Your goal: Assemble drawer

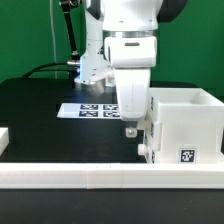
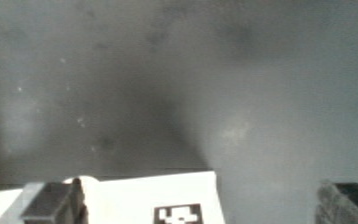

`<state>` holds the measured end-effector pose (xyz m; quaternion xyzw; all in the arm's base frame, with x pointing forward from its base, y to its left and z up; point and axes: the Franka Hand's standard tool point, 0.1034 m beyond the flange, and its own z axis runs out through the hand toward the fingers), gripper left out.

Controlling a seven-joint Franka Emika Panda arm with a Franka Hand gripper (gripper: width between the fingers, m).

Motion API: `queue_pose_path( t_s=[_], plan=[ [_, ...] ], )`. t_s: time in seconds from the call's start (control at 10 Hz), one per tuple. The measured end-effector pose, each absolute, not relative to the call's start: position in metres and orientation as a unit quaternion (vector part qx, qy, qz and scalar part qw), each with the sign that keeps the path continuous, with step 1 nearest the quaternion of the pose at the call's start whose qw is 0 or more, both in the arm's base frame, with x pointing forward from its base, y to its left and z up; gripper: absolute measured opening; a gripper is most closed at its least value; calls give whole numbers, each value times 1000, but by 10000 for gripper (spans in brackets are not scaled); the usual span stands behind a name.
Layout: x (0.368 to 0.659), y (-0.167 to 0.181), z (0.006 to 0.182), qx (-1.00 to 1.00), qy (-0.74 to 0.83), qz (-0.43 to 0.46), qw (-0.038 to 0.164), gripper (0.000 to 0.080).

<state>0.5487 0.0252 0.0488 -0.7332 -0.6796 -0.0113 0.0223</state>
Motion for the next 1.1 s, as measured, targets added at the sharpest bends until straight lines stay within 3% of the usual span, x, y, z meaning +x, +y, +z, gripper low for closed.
queue_pose_path(
  t_s=[0.3,0.7,0.8,1.1],
  plan=[
    [550,22,49,-734,-678,-11,21,649],
    [558,-16,58,-722,-692,-10,11,649],
    [562,-20,64,-723,-690,-16,3,649],
    [561,-19,62,-723,-691,-16,5,649]
  ],
)
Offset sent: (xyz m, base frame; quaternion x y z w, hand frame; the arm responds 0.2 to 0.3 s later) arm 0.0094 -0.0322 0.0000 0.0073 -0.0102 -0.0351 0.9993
